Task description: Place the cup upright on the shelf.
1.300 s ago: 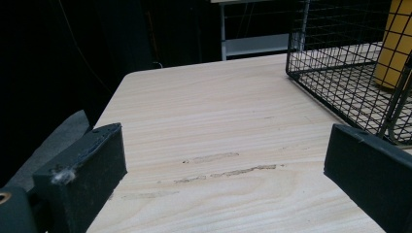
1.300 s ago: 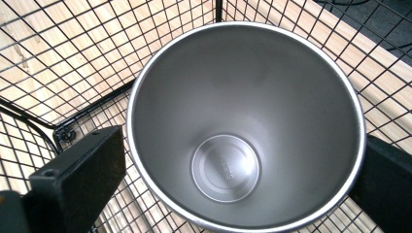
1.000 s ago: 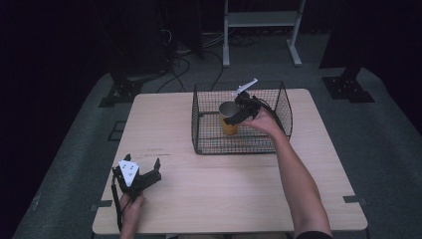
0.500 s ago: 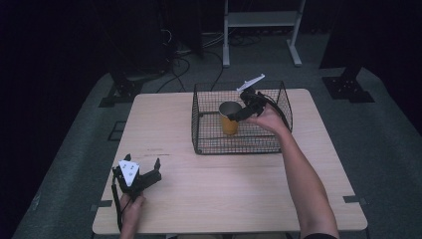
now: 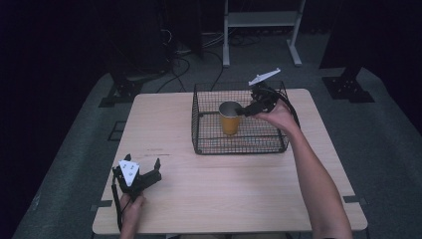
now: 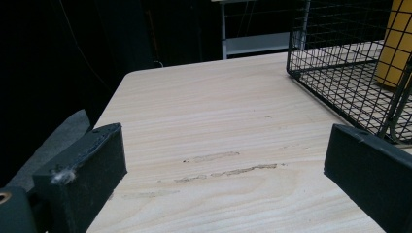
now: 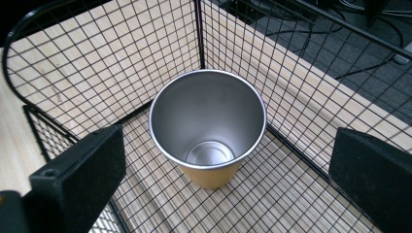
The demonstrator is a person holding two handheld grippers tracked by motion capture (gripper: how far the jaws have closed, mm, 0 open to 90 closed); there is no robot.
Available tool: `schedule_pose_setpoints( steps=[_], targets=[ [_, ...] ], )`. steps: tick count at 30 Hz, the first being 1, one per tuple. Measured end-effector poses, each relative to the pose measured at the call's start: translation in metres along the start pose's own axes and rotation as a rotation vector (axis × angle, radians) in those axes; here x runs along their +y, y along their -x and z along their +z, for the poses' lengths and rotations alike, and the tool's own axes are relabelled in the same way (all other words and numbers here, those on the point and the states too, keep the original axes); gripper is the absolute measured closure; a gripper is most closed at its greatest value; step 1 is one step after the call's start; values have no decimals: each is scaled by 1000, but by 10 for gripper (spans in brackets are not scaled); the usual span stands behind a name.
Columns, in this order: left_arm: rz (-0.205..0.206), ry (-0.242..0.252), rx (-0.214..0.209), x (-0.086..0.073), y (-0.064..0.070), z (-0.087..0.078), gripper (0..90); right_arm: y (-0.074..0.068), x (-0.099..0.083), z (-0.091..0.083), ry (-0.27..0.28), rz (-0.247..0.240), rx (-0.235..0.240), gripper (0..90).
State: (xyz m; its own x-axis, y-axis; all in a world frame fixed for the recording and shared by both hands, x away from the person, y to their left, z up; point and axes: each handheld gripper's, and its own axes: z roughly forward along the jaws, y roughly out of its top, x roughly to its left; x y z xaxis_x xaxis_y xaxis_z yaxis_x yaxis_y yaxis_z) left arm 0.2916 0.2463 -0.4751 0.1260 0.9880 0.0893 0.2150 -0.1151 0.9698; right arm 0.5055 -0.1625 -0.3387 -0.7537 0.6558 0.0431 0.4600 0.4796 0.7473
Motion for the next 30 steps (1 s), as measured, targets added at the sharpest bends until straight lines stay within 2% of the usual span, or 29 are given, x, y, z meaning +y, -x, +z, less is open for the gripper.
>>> schedule_pose_setpoints(
  steps=[11, 21, 30],
  targets=[
    [1, 2, -5, 0, 0, -1, 8, -6, -3, -32, 38, 3, 8, 3],
    [2, 1, -5, 0, 0, -1, 8, 0, -17, -53, 57, 19, -7, 3],
    [2, 1, -5, 0, 0, -1, 8, 4, -28, -66, 87, 42, 1, 3]
  ],
)
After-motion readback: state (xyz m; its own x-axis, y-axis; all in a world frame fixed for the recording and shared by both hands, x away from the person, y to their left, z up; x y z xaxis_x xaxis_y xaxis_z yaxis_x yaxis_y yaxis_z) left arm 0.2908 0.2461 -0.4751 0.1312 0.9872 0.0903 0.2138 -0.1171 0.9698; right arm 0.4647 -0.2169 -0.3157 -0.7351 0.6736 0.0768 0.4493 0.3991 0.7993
